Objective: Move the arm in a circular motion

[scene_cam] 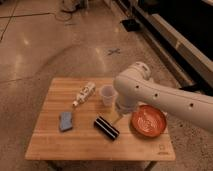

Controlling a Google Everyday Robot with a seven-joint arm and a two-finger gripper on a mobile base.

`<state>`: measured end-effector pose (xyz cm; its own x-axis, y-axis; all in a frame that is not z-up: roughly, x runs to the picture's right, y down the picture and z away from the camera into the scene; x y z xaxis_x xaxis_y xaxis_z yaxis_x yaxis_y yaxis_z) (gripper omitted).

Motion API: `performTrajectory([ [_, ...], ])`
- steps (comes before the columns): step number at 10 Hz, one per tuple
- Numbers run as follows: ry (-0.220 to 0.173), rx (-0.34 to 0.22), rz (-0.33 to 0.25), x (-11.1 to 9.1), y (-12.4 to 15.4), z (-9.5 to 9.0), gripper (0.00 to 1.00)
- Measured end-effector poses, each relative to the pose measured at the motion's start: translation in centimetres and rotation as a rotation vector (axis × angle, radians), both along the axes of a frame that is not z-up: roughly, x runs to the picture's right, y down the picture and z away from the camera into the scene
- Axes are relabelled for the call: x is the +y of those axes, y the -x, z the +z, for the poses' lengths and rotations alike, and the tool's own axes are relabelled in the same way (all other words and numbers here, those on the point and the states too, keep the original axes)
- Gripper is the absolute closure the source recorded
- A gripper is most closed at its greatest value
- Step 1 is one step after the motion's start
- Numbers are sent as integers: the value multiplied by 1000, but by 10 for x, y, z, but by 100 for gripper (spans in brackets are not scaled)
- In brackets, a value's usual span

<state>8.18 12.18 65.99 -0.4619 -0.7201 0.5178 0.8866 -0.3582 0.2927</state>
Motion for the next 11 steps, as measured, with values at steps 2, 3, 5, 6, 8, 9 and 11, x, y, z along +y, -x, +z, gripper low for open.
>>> performTrajectory([
  [2,0,0,0,0,0,0,20],
  [3,0,0,0,0,0,0,20],
  [5,0,0,0,0,0,0,20],
  [6,1,0,2,0,0,0,20],
  [8,1,3,24,-1,-14,-3,20],
  [9,0,12,44,-2,-27,-4,20],
  [11,0,50,83,-7,-67,-6,20],
])
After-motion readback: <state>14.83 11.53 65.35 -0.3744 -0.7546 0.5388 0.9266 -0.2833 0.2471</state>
